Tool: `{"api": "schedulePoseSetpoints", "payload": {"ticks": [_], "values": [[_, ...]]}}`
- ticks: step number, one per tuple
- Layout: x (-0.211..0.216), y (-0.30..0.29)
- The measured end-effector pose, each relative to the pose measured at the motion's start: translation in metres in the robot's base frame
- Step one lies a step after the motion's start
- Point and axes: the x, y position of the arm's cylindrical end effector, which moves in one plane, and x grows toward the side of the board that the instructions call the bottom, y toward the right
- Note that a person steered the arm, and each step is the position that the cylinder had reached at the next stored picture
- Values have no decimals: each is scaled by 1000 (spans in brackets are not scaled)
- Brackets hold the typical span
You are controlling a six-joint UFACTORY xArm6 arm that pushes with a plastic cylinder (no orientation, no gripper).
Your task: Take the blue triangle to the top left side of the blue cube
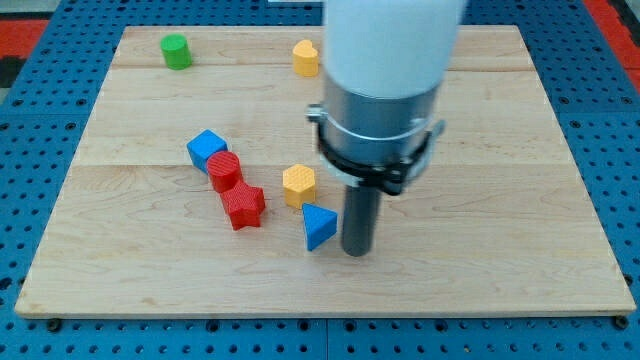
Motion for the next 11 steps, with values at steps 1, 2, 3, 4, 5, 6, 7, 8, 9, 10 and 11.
{"api": "schedulePoseSetpoints", "payload": {"ticks": [1, 2, 3, 4, 5, 6, 7, 8, 9, 10, 11], "values": [[-4, -46], [-19, -87], [-40, -75], [-40, -36], [-47, -6], [-59, -68], [-59, -104], [-59, -104], [-40, -104], [-31, -113], [-42, -128]]}}
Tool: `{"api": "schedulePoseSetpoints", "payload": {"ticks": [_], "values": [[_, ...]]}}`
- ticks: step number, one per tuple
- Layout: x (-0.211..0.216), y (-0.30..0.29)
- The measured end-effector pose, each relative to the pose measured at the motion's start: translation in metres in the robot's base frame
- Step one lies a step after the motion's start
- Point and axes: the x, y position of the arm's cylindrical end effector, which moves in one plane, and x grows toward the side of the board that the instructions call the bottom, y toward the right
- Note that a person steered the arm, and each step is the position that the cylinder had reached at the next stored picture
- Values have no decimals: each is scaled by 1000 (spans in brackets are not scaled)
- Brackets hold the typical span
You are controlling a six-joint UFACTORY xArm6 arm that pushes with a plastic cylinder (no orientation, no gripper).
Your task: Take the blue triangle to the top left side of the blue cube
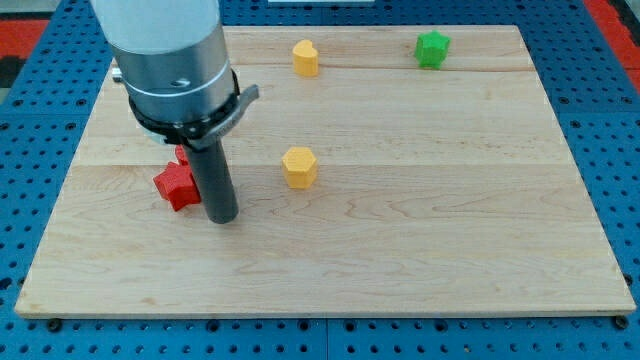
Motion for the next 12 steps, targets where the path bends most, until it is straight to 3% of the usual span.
{"api": "schedulePoseSetpoints", "payload": {"ticks": [4, 5, 7, 10, 11, 12], "values": [[-133, 7], [-147, 28], [-160, 7], [-157, -78], [-160, -82], [-180, -113]]}}
